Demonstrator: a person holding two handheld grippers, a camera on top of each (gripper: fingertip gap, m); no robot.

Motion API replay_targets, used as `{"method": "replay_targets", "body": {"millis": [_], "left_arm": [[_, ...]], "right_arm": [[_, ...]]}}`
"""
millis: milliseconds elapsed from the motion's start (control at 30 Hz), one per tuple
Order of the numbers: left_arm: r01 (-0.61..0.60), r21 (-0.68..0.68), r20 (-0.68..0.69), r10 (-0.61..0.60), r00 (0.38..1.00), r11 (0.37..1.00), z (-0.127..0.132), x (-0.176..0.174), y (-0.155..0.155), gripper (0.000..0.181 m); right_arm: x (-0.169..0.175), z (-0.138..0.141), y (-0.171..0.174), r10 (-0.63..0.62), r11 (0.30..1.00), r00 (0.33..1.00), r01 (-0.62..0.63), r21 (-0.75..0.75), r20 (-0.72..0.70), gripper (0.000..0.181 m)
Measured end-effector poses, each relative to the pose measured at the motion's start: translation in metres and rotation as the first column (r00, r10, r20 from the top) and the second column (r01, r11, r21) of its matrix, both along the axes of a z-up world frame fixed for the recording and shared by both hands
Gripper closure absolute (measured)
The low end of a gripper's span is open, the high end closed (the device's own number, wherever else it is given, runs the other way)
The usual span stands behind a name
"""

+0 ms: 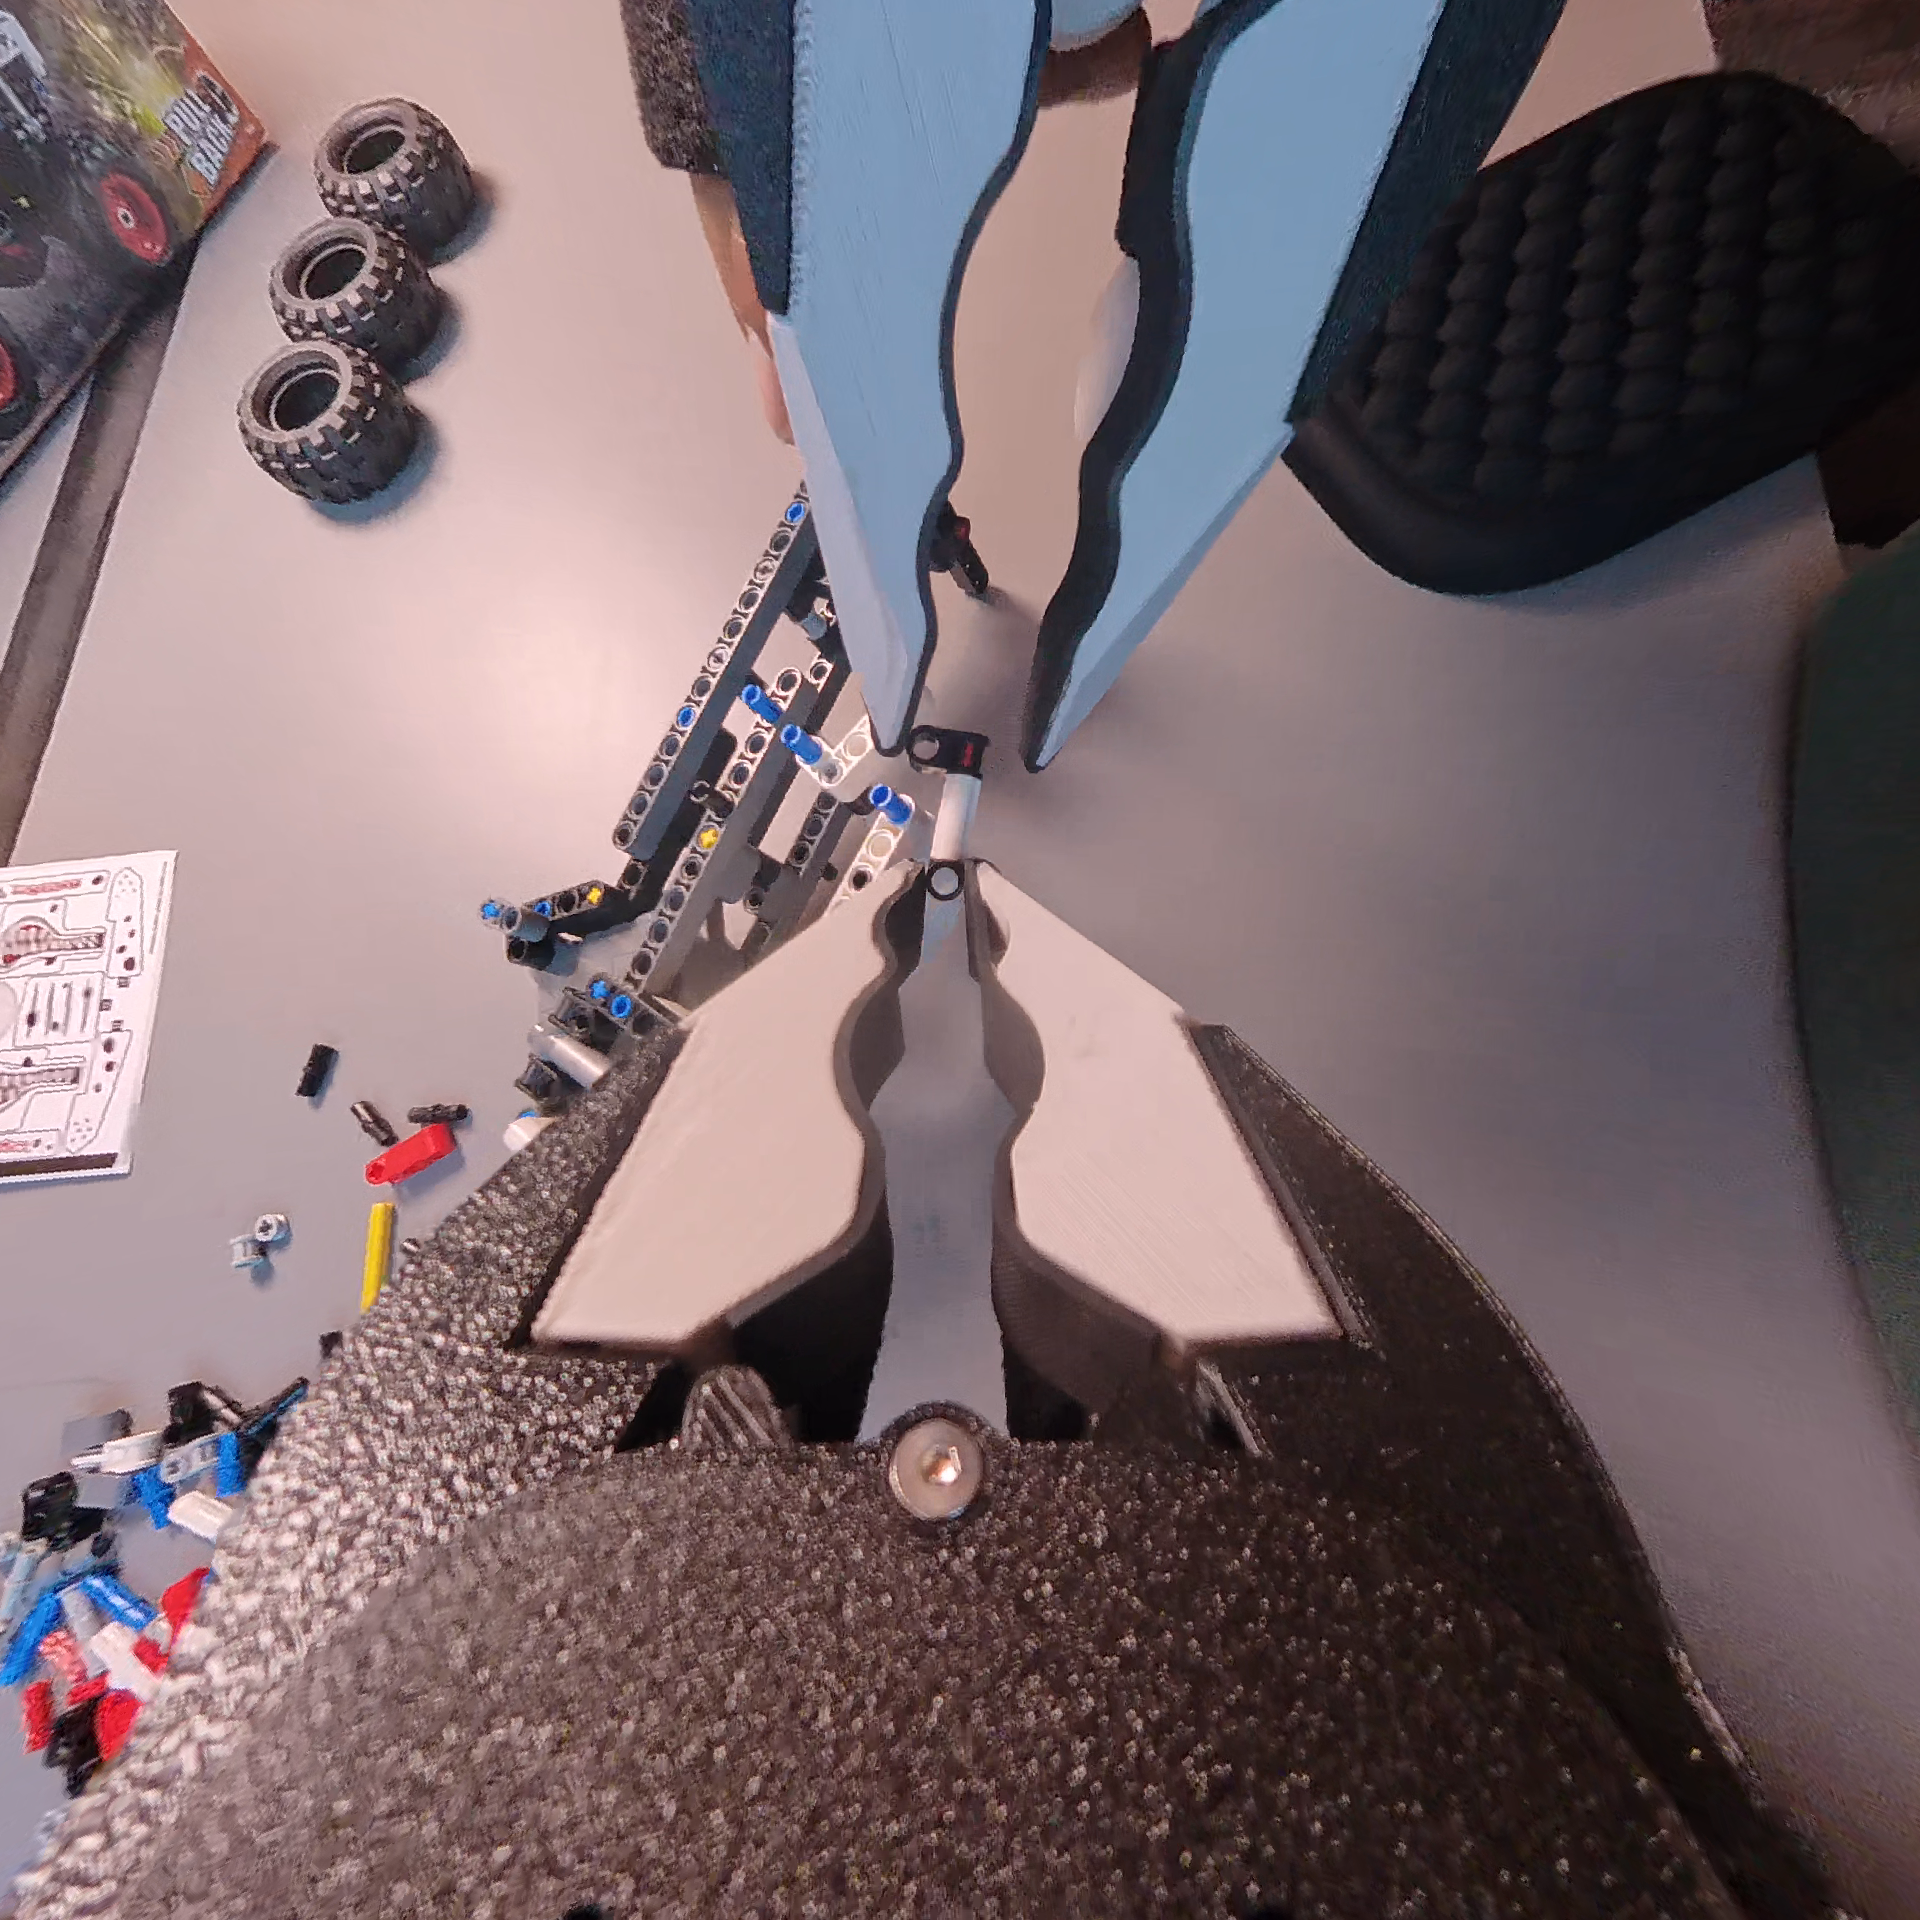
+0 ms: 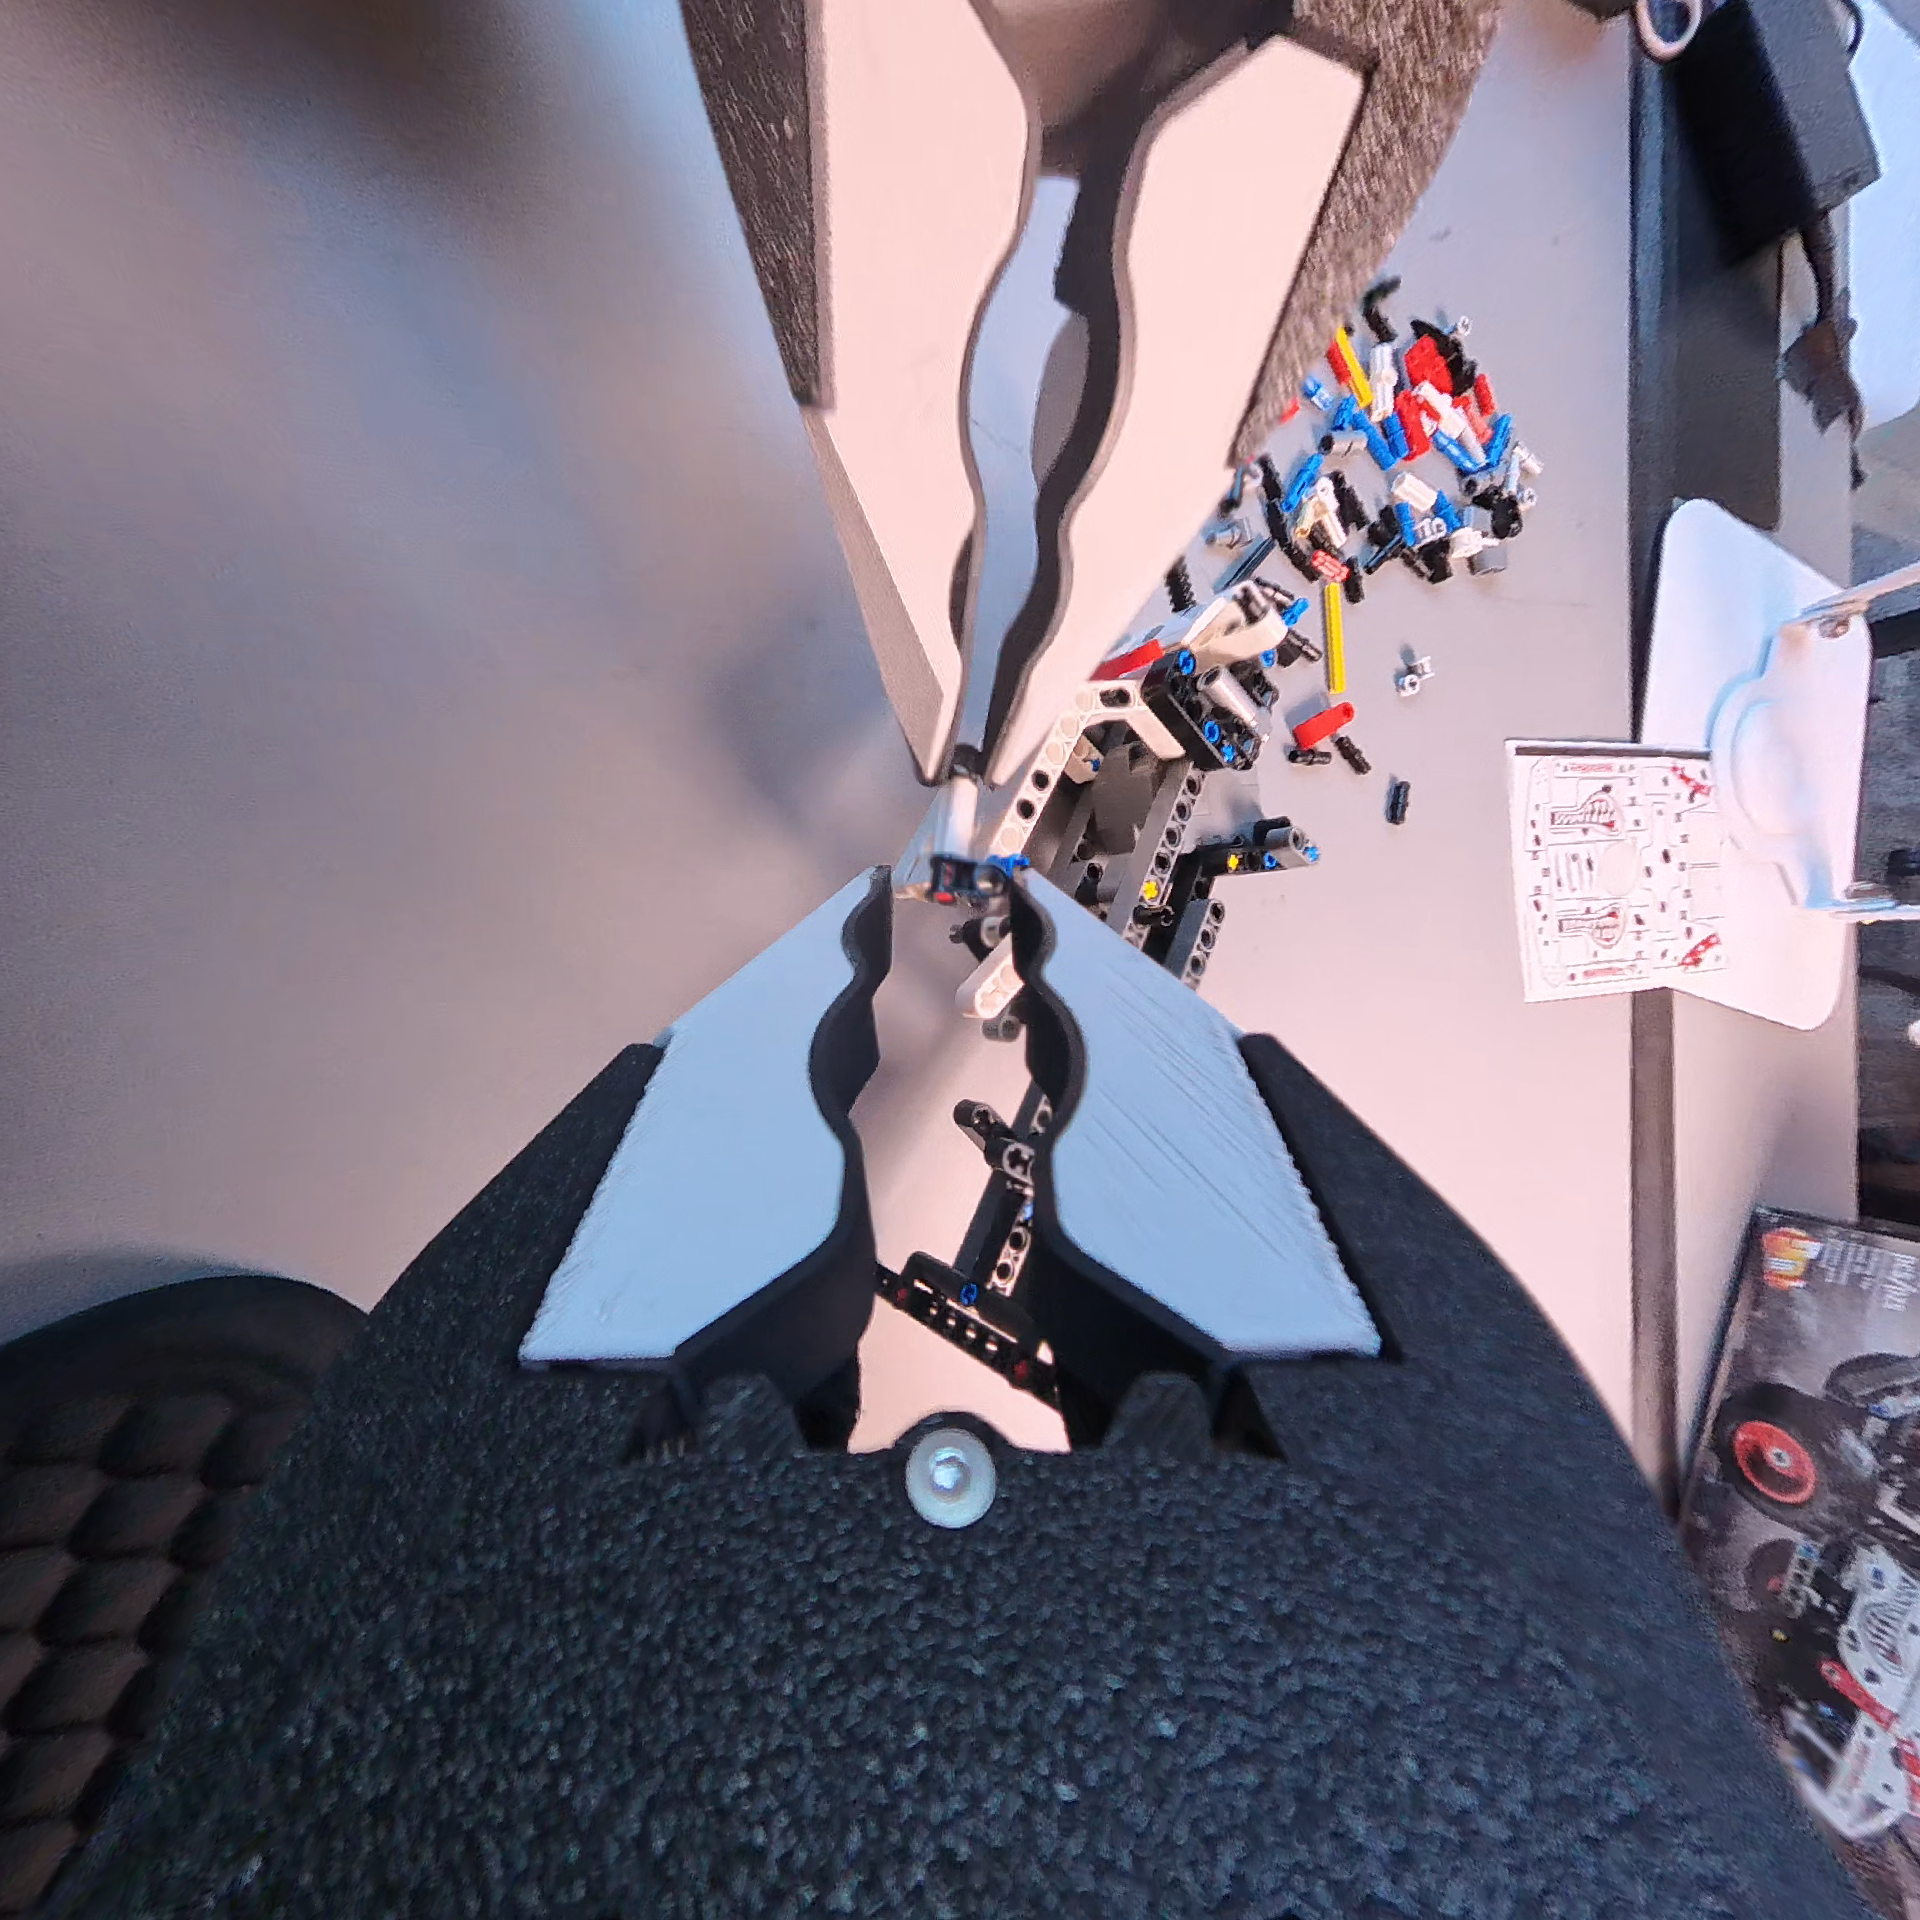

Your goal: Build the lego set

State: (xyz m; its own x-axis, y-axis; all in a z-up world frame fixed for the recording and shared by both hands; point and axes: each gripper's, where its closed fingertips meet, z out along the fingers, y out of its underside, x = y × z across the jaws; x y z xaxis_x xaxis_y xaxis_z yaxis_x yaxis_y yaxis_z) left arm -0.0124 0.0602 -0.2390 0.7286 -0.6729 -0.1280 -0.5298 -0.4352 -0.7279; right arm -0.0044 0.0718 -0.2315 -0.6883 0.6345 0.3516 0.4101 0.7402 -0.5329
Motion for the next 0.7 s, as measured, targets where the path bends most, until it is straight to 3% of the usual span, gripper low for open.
{"method": "replay_targets", "body": {"millis": [100, 267, 700], "left_arm": [[0.029, -0.02, -0.031, -0.03, 0.999, 0.999, 0.003, 0.002, 0.004, 0.174], [0.033, -0.019, -0.026, -0.033, 0.999, 0.999, 0.01, 0.005, 0.013, 0.174], [0.012, 0.068, 0.136, -0.021, 0.99, 0.998, 0.024, 0.004, 0.016, 0.175]], "right_arm": [[-0.002, 0.006, -0.001, 0.019, 0.999, 1.0, -0.018, 0.039, -0.006, 0.158], [-0.004, 0.003, 0.005, 0.026, 0.994, 1.0, -0.028, 0.105, 0.014, 0.175], [-0.013, 0.007, 0.008, 0.027, 1.0, 1.0, -0.027, -0.003, -0.006, 0.174]]}}
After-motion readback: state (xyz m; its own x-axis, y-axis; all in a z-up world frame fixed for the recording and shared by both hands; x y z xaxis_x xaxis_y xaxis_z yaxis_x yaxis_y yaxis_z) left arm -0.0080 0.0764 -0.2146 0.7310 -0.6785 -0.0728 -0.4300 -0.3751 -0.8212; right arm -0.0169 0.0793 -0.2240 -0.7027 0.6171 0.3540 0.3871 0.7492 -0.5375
